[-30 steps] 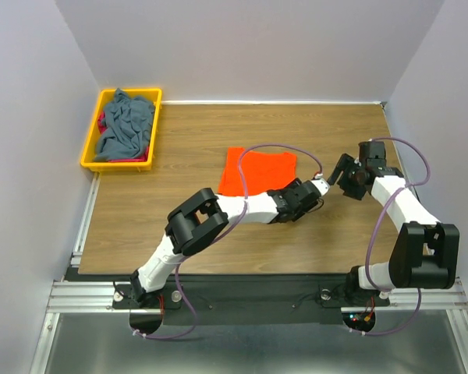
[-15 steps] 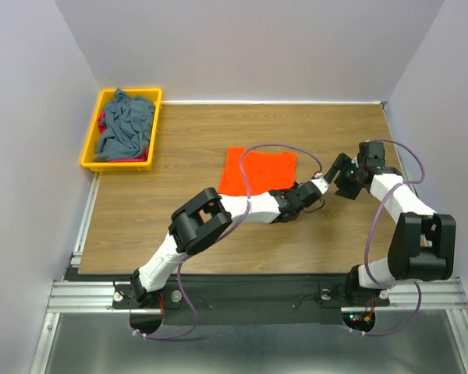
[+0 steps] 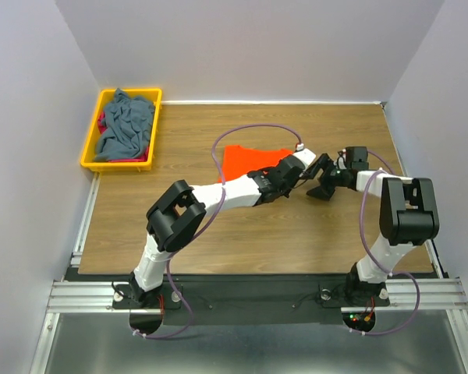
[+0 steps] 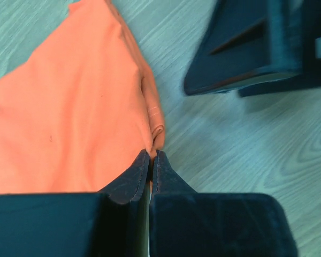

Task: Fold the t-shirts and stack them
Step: Neatly place the folded tshirt to the corner

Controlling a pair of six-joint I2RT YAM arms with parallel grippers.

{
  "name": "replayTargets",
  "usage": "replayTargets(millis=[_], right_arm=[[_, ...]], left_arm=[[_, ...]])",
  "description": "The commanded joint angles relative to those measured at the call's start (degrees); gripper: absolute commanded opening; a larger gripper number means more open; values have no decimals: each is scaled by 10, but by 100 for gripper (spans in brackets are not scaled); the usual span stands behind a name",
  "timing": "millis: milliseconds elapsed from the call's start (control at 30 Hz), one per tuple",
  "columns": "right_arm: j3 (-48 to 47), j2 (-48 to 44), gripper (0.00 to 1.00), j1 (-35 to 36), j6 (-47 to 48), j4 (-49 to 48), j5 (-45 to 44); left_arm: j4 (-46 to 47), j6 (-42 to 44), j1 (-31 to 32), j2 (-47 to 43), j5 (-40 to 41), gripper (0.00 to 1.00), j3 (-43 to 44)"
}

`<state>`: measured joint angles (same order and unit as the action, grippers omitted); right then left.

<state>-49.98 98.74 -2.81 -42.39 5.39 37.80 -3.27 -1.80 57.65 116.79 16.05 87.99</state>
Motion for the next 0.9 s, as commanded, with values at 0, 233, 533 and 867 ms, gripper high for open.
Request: replayTargets(millis=[0,233,533,867], right_arm=[[-18,36,85,25,-57,-112,46],[-61,108,86,67,-91,-151,42],[-131,182,60,107,-87,-151,32],[-307,222,1,85,117,64,-109]], left_arm=[[17,-13,2,-34,-20,4,-5],[17,-17,2,-30,-30,4,-2],[16,-36,2,-19,-54,8,27],[-25,-127,-85,-85,-72,97,10]])
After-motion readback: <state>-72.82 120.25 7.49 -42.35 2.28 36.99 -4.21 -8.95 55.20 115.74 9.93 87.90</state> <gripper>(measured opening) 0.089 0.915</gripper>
